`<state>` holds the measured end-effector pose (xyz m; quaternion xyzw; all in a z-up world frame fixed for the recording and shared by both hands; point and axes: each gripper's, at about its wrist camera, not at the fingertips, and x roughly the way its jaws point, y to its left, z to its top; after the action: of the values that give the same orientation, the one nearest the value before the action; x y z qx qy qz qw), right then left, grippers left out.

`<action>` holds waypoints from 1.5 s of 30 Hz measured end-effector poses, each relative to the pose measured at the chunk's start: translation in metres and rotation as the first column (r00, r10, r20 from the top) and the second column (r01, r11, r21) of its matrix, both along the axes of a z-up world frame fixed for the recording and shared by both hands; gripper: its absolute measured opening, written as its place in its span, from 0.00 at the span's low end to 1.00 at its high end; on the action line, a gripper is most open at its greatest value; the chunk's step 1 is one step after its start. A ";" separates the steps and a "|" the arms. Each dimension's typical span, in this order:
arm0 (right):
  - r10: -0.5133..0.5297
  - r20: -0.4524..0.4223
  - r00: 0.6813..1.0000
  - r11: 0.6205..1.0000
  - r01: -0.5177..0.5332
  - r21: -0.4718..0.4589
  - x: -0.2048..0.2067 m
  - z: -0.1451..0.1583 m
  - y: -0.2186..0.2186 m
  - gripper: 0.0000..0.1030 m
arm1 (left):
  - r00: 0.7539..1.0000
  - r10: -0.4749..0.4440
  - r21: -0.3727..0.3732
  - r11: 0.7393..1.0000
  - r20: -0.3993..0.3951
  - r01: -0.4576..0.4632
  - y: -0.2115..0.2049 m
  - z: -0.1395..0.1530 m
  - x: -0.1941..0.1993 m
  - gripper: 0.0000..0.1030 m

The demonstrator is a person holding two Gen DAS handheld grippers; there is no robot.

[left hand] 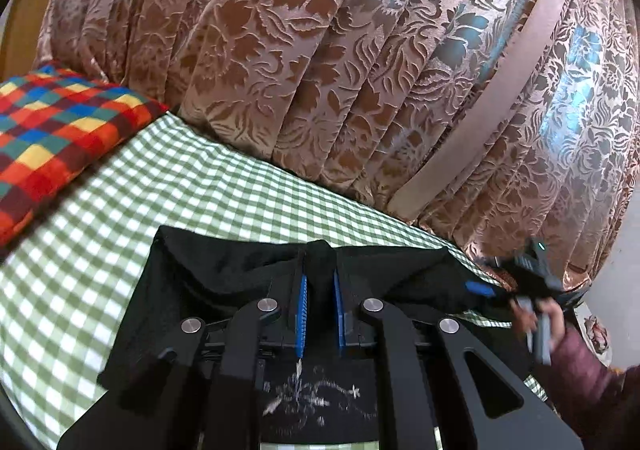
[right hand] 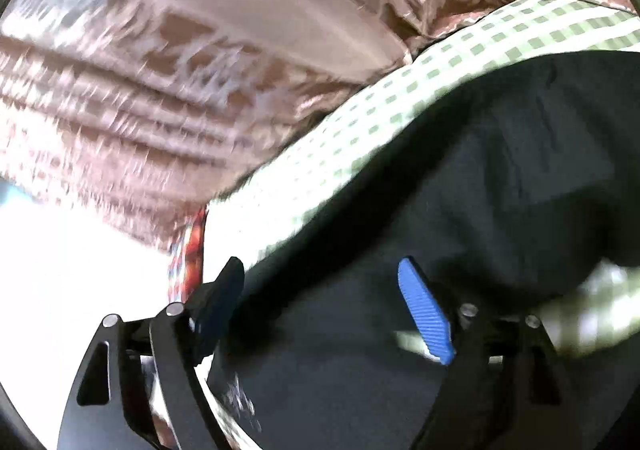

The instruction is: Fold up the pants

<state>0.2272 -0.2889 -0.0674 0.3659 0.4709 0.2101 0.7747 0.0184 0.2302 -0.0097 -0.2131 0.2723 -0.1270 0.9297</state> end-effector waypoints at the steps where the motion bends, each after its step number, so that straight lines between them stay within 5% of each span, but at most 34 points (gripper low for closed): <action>1: -0.029 -0.030 0.999 0.999 0.029 -0.013 0.017 -0.005 0.000 0.78 | 1.000 0.000 0.000 1.000 -0.002 0.000 0.001 -0.002 -0.003 0.09; 4: -0.086 -0.132 0.988 0.995 0.077 -0.068 0.047 -0.026 -0.001 0.67 | 1.000 -0.008 0.011 1.000 -0.014 0.008 0.003 -0.007 -0.006 0.09; 6: -0.116 -0.158 0.980 0.990 0.102 -0.096 0.059 -0.034 -0.002 0.25 | 1.000 -0.003 0.010 1.000 -0.025 0.004 0.006 -0.009 0.000 0.09; 8: -0.122 -0.137 0.983 0.985 0.102 -0.141 0.065 -0.029 -0.001 0.19 | 0.999 0.016 0.018 1.000 -0.038 -0.015 0.010 -0.009 0.011 0.09; 16: -0.028 0.134 0.991 0.994 0.042 -0.098 0.018 0.045 -0.003 0.18 | 0.980 0.200 0.084 0.976 -0.004 -0.199 0.043 0.036 0.113 0.09; 21: 0.102 0.230 0.968 0.991 -0.079 -0.109 -0.059 0.062 0.003 0.17 | 0.979 0.204 0.105 0.973 0.008 -0.204 0.050 0.040 0.109 0.09; 28: 0.221 0.175 0.959 0.969 -0.196 -0.150 -0.136 0.039 0.025 0.15 | 0.971 0.207 0.009 0.978 -0.123 -0.207 0.072 -0.019 0.034 0.10; 34: 0.216 0.074 0.974 0.965 -0.202 -0.168 -0.158 -0.002 0.032 0.13 | 0.924 0.253 -0.105 0.950 -0.288 -0.293 0.091 -0.081 -0.022 0.22; 41: 0.174 0.005 0.985 0.971 -0.171 -0.170 -0.160 -0.032 0.027 0.13 | 0.918 0.247 -0.381 0.853 -0.310 -0.358 0.110 -0.097 -0.074 0.43; 45: 0.167 -0.005 0.986 0.973 -0.165 -0.160 -0.163 -0.038 0.023 0.13 | 0.918 0.220 -0.364 0.868 -0.329 -0.338 0.092 -0.096 -0.067 0.43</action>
<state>0.0642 -0.2655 -0.1055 0.2609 0.5119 0.2372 0.7833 -0.0485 0.3219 -0.1054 -0.4581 0.3325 -0.0137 0.8243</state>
